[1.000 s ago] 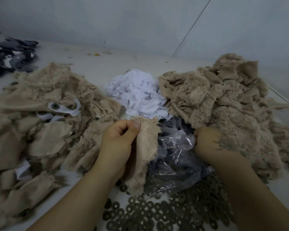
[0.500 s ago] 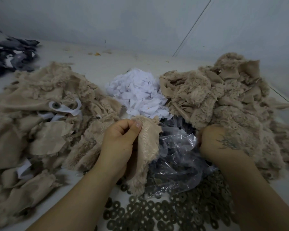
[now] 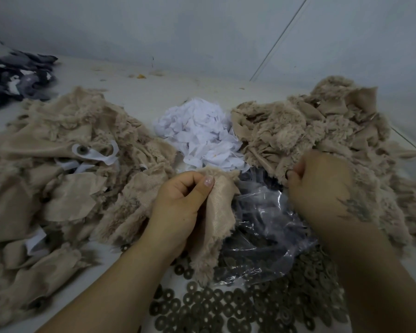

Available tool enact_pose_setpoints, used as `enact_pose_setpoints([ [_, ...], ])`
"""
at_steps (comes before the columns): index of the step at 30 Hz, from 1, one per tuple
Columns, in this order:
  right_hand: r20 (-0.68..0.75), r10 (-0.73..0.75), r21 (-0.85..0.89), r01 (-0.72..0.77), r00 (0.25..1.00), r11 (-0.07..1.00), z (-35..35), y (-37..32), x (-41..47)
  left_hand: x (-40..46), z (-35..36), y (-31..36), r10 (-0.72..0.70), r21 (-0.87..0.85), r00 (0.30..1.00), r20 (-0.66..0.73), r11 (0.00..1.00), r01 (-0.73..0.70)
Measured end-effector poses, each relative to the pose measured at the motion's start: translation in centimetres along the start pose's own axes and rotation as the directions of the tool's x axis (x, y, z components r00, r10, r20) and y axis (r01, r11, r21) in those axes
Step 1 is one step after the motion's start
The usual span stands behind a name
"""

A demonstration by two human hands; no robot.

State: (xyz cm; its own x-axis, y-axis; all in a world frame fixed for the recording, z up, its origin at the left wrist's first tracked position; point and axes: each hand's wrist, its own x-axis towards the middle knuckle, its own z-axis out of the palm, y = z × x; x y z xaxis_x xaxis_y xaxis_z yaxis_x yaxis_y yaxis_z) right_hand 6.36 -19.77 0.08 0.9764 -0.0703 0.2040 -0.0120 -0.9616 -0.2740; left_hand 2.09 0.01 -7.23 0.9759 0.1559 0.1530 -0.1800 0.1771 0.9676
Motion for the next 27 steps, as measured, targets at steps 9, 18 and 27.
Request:
enact_pose_setpoints([
  [9, 0.419, -0.381, 0.525, 0.122, 0.824, 0.842, 0.3, -2.6, -3.6, 0.0, 0.2, 0.2, -0.032, -0.128, 0.999, -0.035, 0.991, 0.028],
  [18, 0.136, -0.251, 0.721, 0.078, 0.958, 0.688, 3.6, -3.8, -4.0, -0.4, 0.5, 0.5, 0.136, 0.02, 0.991, -0.013, 0.991, -0.136],
  [27, 0.059, -0.199, 0.922, 0.023, 0.978, 0.385, 2.2, -4.4, -4.5, -0.6, 0.6, 0.4, 0.282, 0.222, 0.954, -0.1, 0.941, -0.255],
])
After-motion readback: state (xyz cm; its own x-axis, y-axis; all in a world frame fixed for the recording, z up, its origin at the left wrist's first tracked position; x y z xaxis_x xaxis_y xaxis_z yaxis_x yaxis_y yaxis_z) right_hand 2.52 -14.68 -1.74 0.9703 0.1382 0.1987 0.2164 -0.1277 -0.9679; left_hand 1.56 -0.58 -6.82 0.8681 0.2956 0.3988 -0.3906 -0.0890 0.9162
